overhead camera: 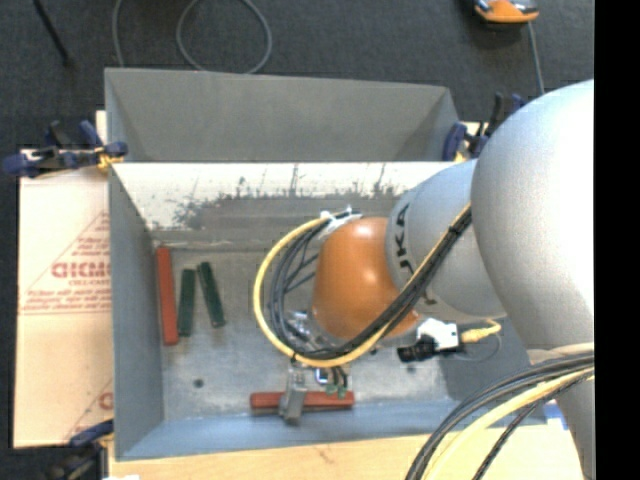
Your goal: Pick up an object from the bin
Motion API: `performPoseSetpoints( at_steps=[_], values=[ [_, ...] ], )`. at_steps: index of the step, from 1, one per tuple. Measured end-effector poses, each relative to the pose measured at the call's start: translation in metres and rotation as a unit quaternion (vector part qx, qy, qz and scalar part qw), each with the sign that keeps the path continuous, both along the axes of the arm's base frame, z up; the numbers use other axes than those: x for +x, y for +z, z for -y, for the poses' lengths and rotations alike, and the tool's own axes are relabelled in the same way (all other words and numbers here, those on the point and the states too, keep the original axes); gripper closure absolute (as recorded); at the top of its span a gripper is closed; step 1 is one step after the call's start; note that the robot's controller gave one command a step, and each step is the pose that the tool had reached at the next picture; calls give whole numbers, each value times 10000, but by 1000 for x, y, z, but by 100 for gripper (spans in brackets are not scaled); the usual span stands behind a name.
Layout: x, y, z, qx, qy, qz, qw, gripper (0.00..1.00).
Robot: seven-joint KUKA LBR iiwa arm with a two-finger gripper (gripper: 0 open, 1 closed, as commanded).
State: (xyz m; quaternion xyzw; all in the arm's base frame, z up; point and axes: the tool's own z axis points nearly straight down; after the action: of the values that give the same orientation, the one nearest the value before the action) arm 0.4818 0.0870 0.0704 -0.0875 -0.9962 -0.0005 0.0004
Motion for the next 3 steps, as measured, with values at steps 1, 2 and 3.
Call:
performPoseSetpoints(
  at_steps=[1, 2, 3],
  values=[
    [21, 8, 75, -20, 275, 30, 9996, 0],
    [77, 10, 160, -15, -1250, 32, 9921, 0],
    [92, 0, 131, 2, -1217, 29, 9926, 0]
  ],
)
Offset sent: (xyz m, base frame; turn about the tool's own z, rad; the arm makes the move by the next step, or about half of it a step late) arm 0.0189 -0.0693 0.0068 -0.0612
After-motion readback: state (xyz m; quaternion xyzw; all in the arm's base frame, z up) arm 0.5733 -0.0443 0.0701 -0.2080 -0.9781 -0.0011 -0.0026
